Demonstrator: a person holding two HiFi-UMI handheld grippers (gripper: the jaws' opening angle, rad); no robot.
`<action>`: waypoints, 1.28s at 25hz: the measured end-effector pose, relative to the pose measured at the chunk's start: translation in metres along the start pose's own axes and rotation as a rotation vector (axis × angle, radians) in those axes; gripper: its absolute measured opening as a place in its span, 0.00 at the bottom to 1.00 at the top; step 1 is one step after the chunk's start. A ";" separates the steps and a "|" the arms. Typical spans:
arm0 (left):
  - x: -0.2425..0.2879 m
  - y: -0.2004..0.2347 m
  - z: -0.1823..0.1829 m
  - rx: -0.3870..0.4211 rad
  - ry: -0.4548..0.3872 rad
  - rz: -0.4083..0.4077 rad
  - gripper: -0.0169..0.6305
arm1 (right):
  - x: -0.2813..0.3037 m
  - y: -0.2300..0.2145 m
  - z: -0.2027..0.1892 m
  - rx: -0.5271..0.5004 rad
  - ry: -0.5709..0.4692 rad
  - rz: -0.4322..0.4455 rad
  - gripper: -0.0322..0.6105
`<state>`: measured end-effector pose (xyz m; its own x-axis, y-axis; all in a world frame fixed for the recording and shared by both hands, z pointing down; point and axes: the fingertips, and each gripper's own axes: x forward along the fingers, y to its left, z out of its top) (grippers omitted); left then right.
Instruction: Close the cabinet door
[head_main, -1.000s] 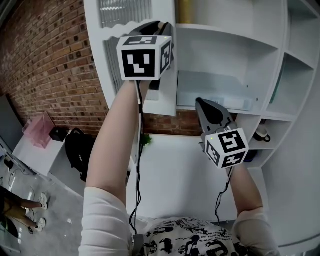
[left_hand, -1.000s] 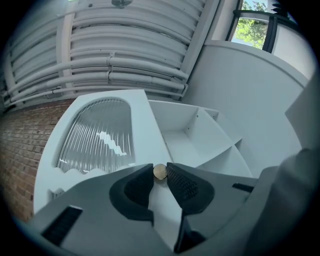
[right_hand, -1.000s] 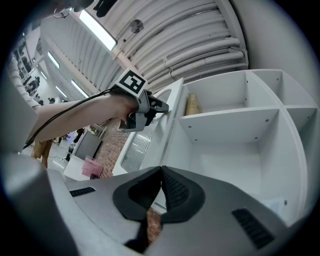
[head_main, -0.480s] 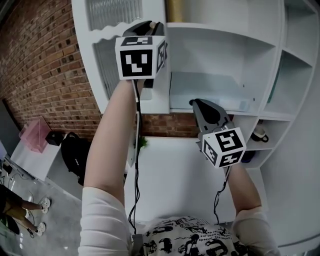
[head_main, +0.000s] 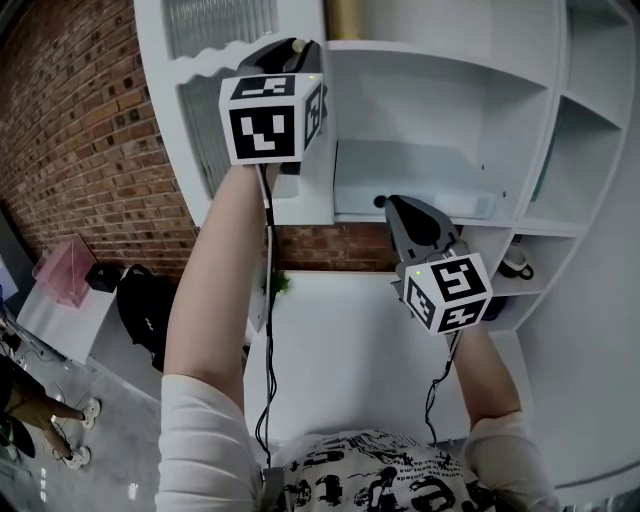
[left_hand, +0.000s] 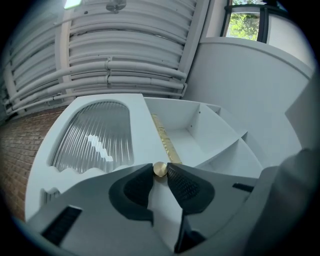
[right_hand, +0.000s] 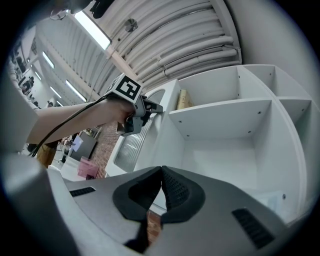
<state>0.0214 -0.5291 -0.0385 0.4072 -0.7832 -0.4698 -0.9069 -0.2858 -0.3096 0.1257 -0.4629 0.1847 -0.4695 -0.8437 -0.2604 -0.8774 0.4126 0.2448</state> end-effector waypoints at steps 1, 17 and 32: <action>-0.002 -0.001 0.000 -0.003 -0.009 -0.002 0.18 | -0.001 0.002 -0.001 0.000 0.003 0.002 0.07; -0.098 -0.030 -0.057 -0.058 0.079 -0.103 0.05 | -0.034 0.037 -0.027 0.020 0.058 0.041 0.07; -0.221 -0.105 -0.169 -0.189 0.234 -0.196 0.05 | -0.082 0.060 -0.060 -0.023 0.081 -0.013 0.07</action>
<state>0.0081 -0.4192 0.2371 0.5595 -0.8023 -0.2081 -0.8269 -0.5231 -0.2065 0.1177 -0.3893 0.2765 -0.4474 -0.8744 -0.1880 -0.8806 0.3939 0.2636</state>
